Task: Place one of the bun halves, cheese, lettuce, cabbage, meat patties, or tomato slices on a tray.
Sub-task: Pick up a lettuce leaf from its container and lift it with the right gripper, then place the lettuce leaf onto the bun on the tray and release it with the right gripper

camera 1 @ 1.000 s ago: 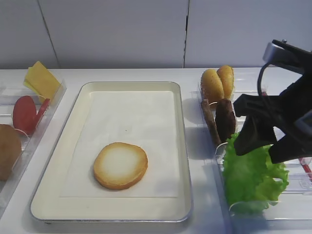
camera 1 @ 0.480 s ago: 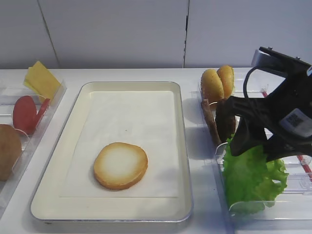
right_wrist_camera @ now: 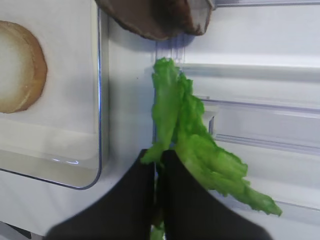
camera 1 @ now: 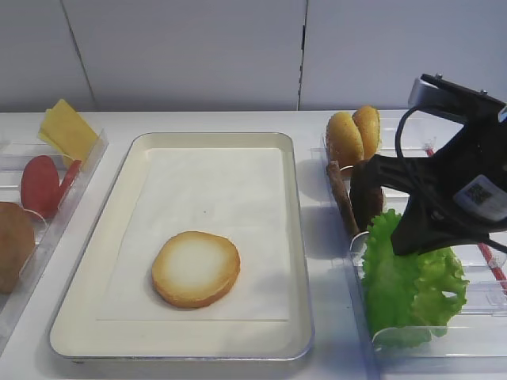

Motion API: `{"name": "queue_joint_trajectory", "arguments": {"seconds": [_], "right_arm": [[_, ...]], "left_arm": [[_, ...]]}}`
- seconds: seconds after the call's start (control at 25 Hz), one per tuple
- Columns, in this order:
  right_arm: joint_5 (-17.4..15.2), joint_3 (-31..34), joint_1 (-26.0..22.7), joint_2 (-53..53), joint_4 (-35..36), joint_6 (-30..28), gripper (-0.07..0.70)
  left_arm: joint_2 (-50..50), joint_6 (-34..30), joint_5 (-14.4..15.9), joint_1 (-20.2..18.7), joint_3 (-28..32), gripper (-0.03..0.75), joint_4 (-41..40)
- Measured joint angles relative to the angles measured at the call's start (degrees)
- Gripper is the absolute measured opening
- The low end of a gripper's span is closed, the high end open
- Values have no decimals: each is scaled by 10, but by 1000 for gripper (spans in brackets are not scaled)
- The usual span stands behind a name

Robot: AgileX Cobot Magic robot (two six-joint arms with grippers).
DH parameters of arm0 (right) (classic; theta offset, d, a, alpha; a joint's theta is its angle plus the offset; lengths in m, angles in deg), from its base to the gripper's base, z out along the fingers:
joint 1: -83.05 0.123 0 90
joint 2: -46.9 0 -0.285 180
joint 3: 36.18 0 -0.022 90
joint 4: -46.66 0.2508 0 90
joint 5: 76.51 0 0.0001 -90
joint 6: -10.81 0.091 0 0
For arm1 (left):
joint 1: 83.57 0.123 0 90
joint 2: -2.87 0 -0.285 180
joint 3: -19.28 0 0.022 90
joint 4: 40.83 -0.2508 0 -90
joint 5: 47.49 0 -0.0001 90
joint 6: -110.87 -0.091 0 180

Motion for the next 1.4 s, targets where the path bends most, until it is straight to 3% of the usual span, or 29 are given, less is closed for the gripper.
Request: {"name": "queue_joint_trajectory", "arguments": {"seconds": [0.12, 0.32, 0.44, 0.64, 0.88, 1.2, 1.4], "right_arm": [[-3, -6, 0, 0, 0, -5, 29], [-57, -66, 2, 0, 25, -33, 29], [-79, -109, 30, 0, 32, -35, 29], [-60, -153, 118, -22, 79, -36, 27], [-38, -217, 183, -115, 111, -45, 27], [-29, -308, 200, -244, 204, -102, 26], [-25, -347, 200, -302, 227, -112, 26]], "left_arm": [[0, 0, 0, 0, 0, 323, 0], [0, 0, 0, 0, 0, 323, 0], [0, 0, 0, 0, 0, 323, 0], [0, 0, 0, 0, 0, 323, 0], [0, 0, 0, 0, 0, 323, 0], [0, 0, 0, 0, 0, 323, 0], [0, 0, 0, 0, 0, 323, 0]]}}
